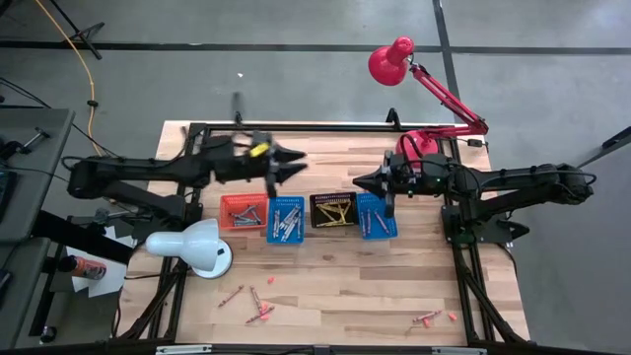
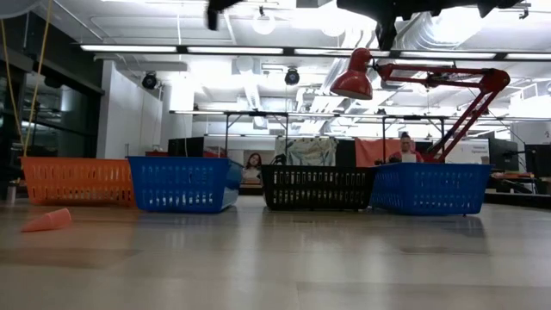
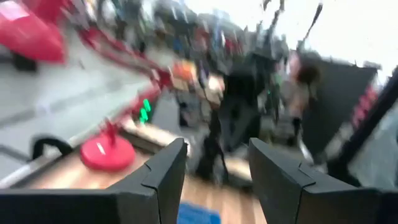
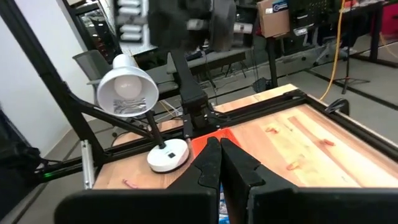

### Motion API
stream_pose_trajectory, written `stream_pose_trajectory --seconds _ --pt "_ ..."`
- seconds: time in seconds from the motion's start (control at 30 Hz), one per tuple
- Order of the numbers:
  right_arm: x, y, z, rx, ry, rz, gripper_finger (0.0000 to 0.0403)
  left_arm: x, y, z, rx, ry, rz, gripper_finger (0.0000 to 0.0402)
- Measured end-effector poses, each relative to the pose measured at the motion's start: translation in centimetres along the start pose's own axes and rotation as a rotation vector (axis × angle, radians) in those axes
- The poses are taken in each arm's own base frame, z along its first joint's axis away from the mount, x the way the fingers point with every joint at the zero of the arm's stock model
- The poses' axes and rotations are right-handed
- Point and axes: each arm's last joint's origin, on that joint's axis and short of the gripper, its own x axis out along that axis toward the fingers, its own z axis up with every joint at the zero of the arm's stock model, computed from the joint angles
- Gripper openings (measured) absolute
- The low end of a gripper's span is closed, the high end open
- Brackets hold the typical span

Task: Sort crayons
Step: Put the pink crayon into the right blue bin

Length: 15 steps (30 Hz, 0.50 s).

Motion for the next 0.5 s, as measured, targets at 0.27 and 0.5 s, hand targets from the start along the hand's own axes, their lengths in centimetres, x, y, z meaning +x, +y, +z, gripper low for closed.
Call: stream_pose_trajectory --seconds 0.27,0.5 --pt "0.0 -0.7 0.1 -0.009 -0.007 -0.035 0.0000 7.7 -2.2 -2.6 0.177 0.696 -0.074 0.0161" --pt "0.0 -1.3 -0.1 -0.007 0.027 -0.069 0.0000 8.3 -4.6 -7.1 0.346 1.297 -0.122 0.0161"
